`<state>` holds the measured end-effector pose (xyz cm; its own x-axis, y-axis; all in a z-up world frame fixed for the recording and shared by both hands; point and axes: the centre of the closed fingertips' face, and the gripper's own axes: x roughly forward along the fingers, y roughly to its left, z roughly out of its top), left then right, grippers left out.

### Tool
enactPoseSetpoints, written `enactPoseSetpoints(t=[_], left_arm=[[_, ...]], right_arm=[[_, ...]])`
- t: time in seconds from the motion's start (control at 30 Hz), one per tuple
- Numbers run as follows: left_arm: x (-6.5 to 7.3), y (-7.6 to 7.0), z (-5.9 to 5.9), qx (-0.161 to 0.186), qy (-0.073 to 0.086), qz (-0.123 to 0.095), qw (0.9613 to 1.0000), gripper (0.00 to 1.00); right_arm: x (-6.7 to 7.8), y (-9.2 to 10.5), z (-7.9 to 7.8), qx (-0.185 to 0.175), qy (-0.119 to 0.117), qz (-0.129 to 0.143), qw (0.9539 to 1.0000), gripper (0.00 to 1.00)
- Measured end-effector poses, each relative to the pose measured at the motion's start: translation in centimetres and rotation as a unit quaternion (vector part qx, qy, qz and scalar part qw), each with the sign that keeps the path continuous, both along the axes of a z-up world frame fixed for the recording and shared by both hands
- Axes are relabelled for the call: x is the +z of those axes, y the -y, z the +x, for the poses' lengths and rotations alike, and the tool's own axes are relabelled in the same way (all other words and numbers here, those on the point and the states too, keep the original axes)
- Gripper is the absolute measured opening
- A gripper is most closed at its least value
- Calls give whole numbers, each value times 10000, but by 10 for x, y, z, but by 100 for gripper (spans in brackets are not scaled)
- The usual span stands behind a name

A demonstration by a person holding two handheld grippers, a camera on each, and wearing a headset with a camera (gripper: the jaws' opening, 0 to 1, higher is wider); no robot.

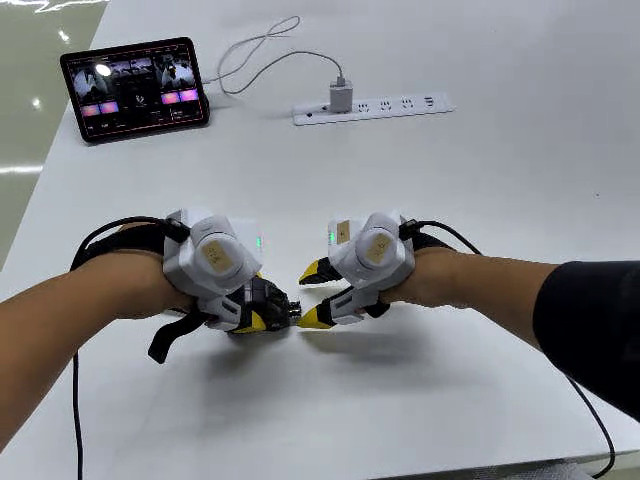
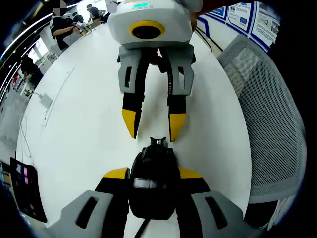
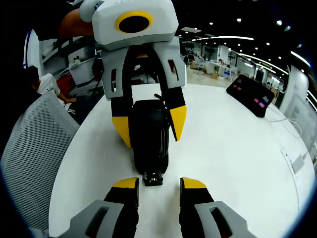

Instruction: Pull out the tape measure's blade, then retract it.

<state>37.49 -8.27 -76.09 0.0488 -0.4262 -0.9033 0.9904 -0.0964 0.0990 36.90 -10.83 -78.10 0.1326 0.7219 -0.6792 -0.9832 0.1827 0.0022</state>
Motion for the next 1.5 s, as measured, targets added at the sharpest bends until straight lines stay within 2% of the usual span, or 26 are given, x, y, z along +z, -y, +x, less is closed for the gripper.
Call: enactPoseSetpoints(t=[0.33, 0.43, 0.47, 0.5, 0.57, 0.6, 0.83, 1.17, 1.5], left_arm=[[0, 0, 0, 45, -10, 58, 10000, 31], [-1, -1, 0, 50, -3, 89, 9999, 30], [-1, -1, 0, 50, 1, 94, 9999, 30], [-1, -1, 0, 56, 1, 92, 9999, 30], [-1, -1, 0, 64, -8, 89, 9999, 30], [-1, -1, 0, 92, -14, 87, 9999, 30], [-2, -1, 1, 148, -40, 161, 9998, 30], [-1, -1, 2, 251, -54, 104, 9996, 30], [-1, -1, 2, 244, -32, 113, 9996, 30]], right_arm=[[-7, -6, -2, 187, -11, -113, 9998, 20], [-9, -10, -7, 296, -116, -108, 9994, 14], [-10, -12, -10, 374, -109, -127, 9992, 12], [-12, -10, -7, 413, 13, -217, 9989, 12], [-11, -10, -7, 342, -180, -150, 9991, 11], [-12, -9, -6, 440, -102, -176, 9988, 10], [-12, -7, -6, 450, -126, -258, 9986, 9], [-13, 3, -5, 328, -196, -308, 9988, 9], [-12, -2, -4, 312, -216, -337, 9987, 12]])
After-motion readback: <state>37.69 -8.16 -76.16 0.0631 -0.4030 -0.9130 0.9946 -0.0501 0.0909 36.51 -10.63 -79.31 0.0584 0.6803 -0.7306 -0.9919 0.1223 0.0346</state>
